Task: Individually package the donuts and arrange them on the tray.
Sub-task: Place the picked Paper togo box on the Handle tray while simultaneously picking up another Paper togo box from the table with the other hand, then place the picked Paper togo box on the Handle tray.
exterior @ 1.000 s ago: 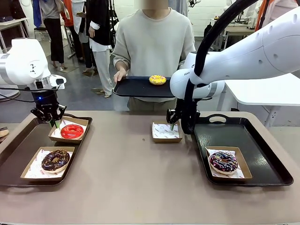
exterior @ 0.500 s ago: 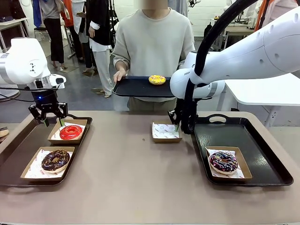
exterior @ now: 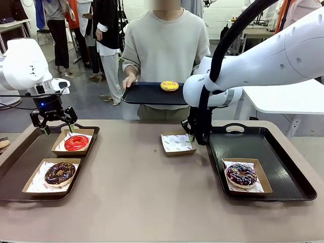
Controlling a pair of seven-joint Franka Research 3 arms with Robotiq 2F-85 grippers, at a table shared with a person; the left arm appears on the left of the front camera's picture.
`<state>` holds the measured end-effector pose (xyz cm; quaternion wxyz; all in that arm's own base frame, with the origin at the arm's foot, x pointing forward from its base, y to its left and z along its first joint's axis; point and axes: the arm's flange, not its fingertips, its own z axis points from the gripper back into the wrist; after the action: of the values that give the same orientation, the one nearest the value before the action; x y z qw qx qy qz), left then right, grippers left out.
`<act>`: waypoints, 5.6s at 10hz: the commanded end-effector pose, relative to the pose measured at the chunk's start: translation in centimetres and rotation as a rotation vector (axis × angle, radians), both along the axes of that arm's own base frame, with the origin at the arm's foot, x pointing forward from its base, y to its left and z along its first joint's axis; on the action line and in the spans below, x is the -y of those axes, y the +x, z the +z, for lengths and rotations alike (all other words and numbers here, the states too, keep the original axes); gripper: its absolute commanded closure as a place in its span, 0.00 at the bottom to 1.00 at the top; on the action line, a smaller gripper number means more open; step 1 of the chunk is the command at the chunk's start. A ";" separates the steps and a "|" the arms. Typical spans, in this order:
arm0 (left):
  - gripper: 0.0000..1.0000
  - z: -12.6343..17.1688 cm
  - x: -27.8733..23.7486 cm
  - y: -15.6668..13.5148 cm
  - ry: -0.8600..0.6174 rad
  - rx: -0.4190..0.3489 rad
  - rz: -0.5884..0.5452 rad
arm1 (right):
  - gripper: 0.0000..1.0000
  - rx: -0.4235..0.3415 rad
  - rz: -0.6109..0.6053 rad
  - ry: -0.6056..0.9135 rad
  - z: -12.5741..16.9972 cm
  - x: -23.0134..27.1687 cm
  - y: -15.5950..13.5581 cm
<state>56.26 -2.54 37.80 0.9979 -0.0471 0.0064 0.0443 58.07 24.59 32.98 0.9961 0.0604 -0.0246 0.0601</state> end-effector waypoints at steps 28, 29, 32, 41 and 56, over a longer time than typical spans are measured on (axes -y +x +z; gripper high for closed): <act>0.00 -0.1 -25.5 -23.5 -1.194 0.309 0.211 | 1.00 -0.070 -0.160 0.076 16.3 -1.3 4.7; 0.00 -0.1 -25.5 -23.5 -1.194 0.309 0.211 | 1.00 -0.070 -0.160 0.076 16.3 -1.3 4.7; 0.00 -0.1 -25.5 -23.5 -1.194 0.309 0.211 | 1.00 -0.070 -0.160 0.076 16.3 -1.3 4.7; 0.00 -0.1 -25.5 -23.5 -1.194 0.309 0.211 | 0.99 -0.072 -0.157 0.068 16.4 -1.5 4.9; 0.00 -0.1 -25.5 -23.5 -1.194 0.309 0.211 | 0.99 -0.006 -0.151 0.031 16.1 25.3 -0.8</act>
<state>33.08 23.08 37.46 0.7821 -0.5992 -0.1156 0.1258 58.28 -0.46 50.32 0.9983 0.0481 -0.0194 -0.0273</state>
